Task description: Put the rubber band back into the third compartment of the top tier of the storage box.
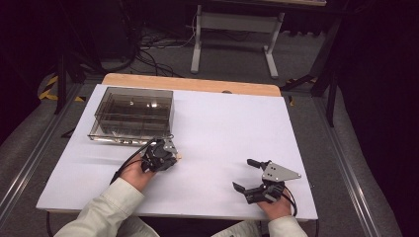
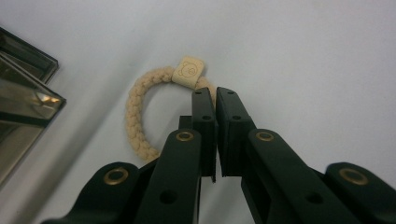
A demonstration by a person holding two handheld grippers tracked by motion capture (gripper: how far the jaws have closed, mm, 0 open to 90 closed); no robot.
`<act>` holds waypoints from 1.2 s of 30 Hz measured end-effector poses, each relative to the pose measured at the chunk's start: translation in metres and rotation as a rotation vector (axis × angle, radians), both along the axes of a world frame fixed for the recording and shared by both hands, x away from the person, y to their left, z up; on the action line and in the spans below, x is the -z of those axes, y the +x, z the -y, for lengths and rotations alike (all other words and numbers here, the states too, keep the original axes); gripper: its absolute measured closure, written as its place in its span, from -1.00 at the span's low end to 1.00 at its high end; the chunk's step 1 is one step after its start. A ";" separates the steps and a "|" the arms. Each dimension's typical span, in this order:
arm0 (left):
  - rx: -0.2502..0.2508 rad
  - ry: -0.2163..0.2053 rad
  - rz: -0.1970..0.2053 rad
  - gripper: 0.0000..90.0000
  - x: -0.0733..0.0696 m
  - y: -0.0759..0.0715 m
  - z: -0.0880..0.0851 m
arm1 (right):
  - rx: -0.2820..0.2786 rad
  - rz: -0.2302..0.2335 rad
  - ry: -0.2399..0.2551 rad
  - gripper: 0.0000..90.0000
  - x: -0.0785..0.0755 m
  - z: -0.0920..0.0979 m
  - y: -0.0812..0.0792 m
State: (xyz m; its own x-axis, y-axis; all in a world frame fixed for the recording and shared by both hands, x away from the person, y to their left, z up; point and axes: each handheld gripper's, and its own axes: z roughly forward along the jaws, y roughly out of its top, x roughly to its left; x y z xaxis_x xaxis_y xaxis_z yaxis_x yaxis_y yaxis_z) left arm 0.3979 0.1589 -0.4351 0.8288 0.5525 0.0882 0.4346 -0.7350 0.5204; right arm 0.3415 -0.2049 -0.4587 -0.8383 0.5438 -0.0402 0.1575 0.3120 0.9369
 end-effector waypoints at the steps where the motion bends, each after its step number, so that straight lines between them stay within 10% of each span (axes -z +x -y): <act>1: 0.001 -0.001 0.000 0.95 0.000 0.000 0.000 | 0.000 -0.001 0.000 -0.87 0.000 0.000 0.000; 19: 0.033 -0.119 0.056 1.00 -0.022 -0.009 -0.006 | -0.001 -0.002 0.000 -0.87 0.000 0.000 0.000; 36: 0.022 -0.032 -0.056 0.62 -0.003 0.000 0.003 | -0.004 -0.002 0.003 -0.87 0.000 0.000 0.000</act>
State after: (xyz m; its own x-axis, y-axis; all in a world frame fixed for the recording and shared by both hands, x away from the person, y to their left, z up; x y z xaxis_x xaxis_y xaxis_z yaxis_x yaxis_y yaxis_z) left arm 0.3976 0.1563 -0.4322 0.8439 0.5359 0.0238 0.4476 -0.7279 0.5195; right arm 0.3416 -0.2048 -0.4588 -0.8408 0.5401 -0.0371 0.1580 0.3104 0.9374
